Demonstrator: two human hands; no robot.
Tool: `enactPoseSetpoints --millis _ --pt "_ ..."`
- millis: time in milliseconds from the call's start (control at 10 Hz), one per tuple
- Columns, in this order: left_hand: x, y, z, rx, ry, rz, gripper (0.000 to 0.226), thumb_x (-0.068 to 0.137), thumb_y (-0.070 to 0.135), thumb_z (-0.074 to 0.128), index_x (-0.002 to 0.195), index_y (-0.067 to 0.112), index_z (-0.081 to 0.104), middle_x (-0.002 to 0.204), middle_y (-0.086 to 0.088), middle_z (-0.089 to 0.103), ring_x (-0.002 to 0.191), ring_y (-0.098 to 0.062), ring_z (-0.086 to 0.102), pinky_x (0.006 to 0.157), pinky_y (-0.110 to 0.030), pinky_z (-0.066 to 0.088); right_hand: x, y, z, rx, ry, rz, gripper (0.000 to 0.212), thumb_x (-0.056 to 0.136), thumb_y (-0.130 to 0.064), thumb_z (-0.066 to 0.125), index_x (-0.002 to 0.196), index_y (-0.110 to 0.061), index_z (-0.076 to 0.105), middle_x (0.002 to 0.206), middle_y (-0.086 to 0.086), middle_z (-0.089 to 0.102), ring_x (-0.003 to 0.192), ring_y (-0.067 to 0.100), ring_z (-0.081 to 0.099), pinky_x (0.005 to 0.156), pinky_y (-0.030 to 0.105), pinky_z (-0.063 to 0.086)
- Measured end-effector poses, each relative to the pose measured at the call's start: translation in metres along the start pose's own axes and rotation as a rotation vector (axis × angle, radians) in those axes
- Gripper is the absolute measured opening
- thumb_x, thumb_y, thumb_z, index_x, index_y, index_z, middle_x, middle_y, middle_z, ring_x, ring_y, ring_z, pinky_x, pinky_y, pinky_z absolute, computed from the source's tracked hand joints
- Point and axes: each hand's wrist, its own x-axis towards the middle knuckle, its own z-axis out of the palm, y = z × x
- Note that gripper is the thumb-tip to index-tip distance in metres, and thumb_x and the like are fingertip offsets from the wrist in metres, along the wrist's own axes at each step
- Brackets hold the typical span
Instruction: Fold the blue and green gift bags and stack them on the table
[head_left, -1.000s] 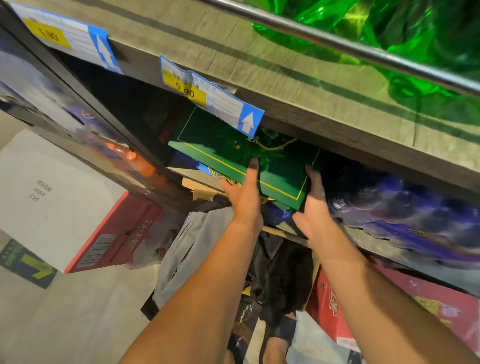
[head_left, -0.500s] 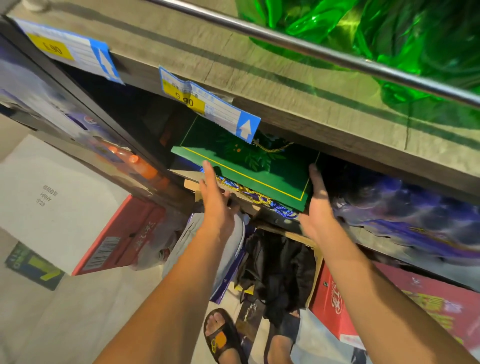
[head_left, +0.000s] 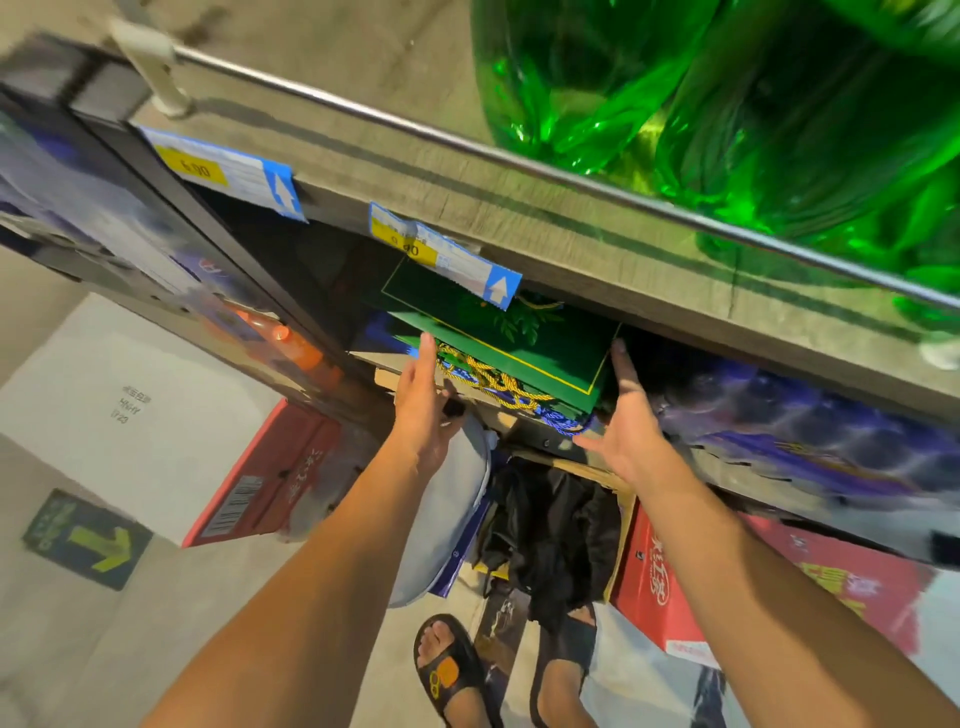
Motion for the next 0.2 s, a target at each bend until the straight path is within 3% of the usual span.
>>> enactPoseSetpoints --millis 100,200 --pt "-0.021 -0.005 -0.006 0.269 0.042 0.073 0.087 0.084 0.072 0.066 0.154 0.027 0.04 0.154 -0.001 0.046 0.131 -0.024 0.054 0.1 -0.044 0.049 -0.031 -0.004 -0.005 -0.07 -0.008 0.013 0.046 0.097 -0.058 0.054 0.135 -0.032 0.051 0.139 -0.002 0.047 0.125 0.023 0.054 0.118 0.057 0.032" --pt "-0.063 -0.003 -0.013 0.531 -0.007 0.176 0.065 0.098 0.049 0.064 0.152 0.018 0.043 0.154 -0.006 0.046 0.138 -0.024 0.049 0.115 -0.043 0.04 -0.065 -0.002 -0.015 -0.253 0.04 -0.036 0.041 0.097 -0.047 0.063 0.132 -0.026 0.055 0.147 0.003 0.05 0.132 0.023 0.049 0.109 0.048 0.042"
